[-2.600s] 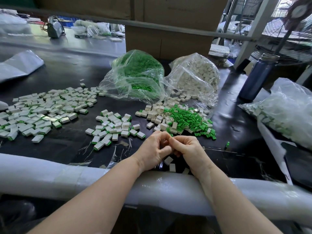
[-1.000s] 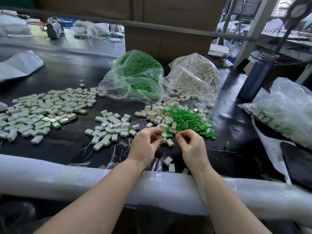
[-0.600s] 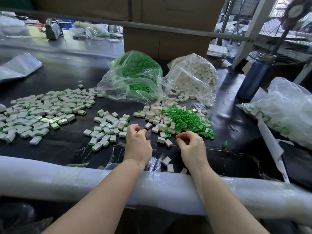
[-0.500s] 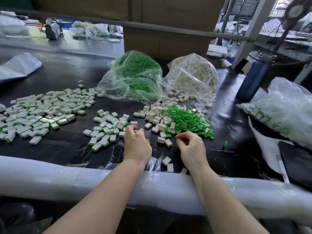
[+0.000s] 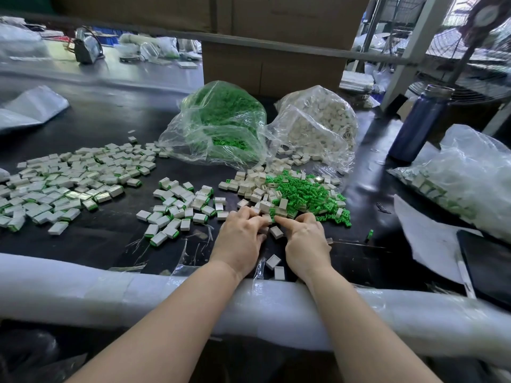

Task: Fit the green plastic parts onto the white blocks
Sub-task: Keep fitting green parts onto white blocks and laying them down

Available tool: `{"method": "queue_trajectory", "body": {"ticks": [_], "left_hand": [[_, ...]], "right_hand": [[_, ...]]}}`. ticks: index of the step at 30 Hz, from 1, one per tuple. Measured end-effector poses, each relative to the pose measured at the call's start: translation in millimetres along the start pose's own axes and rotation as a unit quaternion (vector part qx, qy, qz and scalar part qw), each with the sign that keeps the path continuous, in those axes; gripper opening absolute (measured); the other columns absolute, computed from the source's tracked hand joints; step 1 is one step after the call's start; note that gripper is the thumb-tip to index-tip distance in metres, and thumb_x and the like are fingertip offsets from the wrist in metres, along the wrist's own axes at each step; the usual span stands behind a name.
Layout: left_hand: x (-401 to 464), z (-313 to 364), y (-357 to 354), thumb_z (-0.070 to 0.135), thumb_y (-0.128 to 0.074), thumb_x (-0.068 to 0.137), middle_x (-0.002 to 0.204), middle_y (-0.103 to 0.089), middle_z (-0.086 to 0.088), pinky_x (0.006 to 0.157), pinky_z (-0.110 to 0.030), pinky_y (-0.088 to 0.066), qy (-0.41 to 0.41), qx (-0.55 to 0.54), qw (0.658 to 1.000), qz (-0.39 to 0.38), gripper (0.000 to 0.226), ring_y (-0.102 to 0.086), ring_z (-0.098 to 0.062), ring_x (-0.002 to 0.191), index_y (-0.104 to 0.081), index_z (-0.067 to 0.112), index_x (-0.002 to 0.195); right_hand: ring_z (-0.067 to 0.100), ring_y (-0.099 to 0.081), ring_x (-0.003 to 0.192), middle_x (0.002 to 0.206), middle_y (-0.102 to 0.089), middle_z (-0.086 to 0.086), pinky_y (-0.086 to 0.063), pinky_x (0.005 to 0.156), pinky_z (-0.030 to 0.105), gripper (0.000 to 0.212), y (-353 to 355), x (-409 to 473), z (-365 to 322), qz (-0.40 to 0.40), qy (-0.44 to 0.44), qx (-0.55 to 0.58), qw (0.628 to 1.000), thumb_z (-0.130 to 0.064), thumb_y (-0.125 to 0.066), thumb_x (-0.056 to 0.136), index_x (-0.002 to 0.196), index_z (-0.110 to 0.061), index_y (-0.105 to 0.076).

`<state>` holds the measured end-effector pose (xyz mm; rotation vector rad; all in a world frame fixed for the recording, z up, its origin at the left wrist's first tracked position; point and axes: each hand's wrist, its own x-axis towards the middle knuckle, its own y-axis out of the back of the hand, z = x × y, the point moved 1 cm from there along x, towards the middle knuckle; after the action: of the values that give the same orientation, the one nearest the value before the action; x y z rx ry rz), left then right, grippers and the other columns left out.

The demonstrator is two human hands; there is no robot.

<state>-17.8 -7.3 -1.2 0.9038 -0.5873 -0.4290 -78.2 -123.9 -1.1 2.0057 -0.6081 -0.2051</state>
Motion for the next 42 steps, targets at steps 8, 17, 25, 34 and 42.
{"method": "queue_trajectory", "body": {"ticks": [8,17,25,34,42], "left_hand": [[-1.7,3.0,5.6,0.017,-0.061,0.088,0.100,-0.061,-0.001,0.083,-0.018,-0.038,0.021,-0.101,0.995,0.013,0.014,-0.055,-0.016,0.094,-0.068,0.012,0.100],[-2.6,1.5,8.8,0.018,-0.061,0.089,0.095,-0.065,0.002,0.078,-0.012,-0.039,0.047,-0.172,0.984,0.014,0.012,-0.056,-0.010,0.087,-0.067,0.013,0.099],[-2.1,1.1,9.5,0.020,-0.061,0.089,0.088,-0.066,0.004,0.082,-0.024,-0.048,0.075,-0.210,0.975,0.008,0.009,-0.061,-0.014,0.087,-0.066,0.015,0.096],[-3.4,4.2,6.0,0.024,-0.059,0.090,0.081,-0.064,0.004,0.081,-0.030,-0.048,0.021,-0.215,0.974,-0.065,0.004,-0.060,-0.017,0.078,-0.059,0.026,0.087],[-2.0,2.4,4.8,0.026,-0.055,0.092,0.094,-0.067,0.000,0.086,-0.033,-0.047,0.028,-0.209,0.975,-0.071,0.007,-0.061,-0.019,0.089,-0.059,0.023,0.095]], "right_hand": [[0.024,-0.050,0.104,0.108,-0.052,0.003,-0.038,0.082,0.030,0.012,3.7,-1.5,0.7,0.058,-0.054,0.060,0.995,-0.018,-0.057,0.091,0.099,-0.015,-0.065],[0.024,-0.051,0.100,0.103,-0.053,0.004,-0.037,0.080,0.029,0.008,4.1,-0.9,1.0,0.057,-0.063,0.070,0.994,-0.017,-0.058,0.090,0.092,-0.011,-0.063],[0.022,-0.046,0.107,0.114,-0.048,0.003,-0.037,0.089,0.027,0.034,1.8,-1.5,0.2,0.036,-0.002,0.049,0.998,-0.013,-0.046,0.096,0.125,-0.026,-0.059],[0.026,-0.053,0.099,0.110,-0.054,0.008,-0.038,0.082,0.031,0.023,4.1,-0.6,2.6,0.076,-0.043,0.081,0.993,-0.018,-0.048,0.097,0.107,-0.008,-0.066],[0.026,-0.061,0.078,0.080,-0.067,0.006,-0.048,0.075,0.037,0.018,8.2,-5.5,1.2,0.134,-0.012,0.192,0.972,-0.015,-0.051,0.095,0.088,-0.009,-0.066]]}}
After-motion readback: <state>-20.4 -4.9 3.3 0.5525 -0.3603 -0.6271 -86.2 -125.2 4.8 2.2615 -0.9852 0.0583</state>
